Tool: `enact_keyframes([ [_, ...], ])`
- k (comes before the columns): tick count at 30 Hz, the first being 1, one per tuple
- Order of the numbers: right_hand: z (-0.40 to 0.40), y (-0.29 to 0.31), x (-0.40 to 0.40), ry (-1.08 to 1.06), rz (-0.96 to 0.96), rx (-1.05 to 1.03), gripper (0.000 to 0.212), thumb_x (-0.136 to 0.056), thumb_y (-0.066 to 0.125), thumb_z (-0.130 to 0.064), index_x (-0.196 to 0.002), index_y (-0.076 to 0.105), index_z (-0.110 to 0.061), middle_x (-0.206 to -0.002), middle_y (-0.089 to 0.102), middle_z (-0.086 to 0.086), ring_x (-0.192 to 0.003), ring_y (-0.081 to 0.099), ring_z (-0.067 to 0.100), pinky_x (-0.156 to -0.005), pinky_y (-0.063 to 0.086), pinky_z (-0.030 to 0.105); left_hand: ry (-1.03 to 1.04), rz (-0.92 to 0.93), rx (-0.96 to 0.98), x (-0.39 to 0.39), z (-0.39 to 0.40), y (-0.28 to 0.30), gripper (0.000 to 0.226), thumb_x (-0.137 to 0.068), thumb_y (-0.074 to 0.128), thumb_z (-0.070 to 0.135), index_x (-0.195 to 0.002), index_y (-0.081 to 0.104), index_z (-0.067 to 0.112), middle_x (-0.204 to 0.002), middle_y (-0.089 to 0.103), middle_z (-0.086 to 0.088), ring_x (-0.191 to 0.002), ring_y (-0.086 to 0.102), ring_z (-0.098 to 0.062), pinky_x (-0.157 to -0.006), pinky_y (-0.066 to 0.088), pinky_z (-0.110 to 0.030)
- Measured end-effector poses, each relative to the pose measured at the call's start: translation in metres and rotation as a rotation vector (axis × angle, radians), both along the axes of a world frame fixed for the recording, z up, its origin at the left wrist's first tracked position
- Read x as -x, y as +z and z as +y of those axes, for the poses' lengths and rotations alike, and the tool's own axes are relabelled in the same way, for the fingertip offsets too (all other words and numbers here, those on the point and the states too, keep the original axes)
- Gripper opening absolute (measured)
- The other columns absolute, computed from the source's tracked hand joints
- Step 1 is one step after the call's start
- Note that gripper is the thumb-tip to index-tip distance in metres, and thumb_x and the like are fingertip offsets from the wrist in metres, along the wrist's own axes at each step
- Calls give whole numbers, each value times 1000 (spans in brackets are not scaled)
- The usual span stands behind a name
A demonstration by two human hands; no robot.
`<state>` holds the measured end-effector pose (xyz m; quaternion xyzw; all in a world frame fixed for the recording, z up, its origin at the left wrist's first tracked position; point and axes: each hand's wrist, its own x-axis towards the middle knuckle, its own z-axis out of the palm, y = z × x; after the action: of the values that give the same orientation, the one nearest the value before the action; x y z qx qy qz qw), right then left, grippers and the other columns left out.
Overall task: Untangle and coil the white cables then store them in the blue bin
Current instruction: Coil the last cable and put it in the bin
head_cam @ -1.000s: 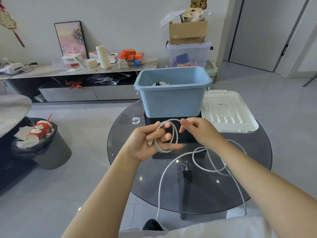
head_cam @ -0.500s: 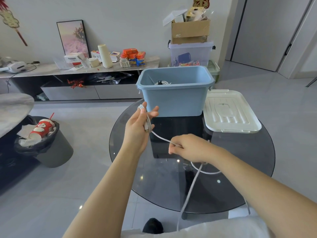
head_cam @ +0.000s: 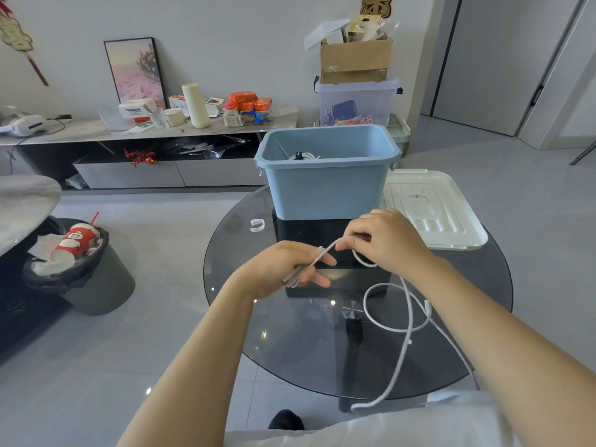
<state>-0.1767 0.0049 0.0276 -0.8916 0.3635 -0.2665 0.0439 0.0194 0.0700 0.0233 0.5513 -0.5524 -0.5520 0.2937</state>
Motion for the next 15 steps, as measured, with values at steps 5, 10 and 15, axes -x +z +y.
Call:
enact_keyframes([
  [5, -7, -16, -6, -14, -51, -86, 37, -92, 53, -42, -67, 65, -17, -62, 53, -10, -67, 49, 18, -69, 39, 35, -46, 952, -97, -6, -1, -2, 19, -89, 50, 19, -90, 63, 5, -42, 40, 8, -66, 60, -15, -101, 36, -62],
  [10, 6, -20, -16, -31, -4, -535, 30, -95, 46, -40, -74, 60, -23, -79, 58, -9, -74, 56, 11, -68, 42, 28, 141, 1290, -51, 5, 0, 2, 32, -93, 47, 28, -96, 65, 2, -42, 38, 10, -68, 64, -11, -97, 34, -68],
  [15, 19, -20, -25, 57, -207, -876, 28, -92, 55, -38, -76, 66, -18, -84, 73, -8, -88, 65, 6, -85, 47, 24, 428, 1395, 48, 8, -5, 8, 25, -99, 34, 15, -112, 52, 4, -45, 42, 9, -74, 68, -12, -90, 41, -69],
])
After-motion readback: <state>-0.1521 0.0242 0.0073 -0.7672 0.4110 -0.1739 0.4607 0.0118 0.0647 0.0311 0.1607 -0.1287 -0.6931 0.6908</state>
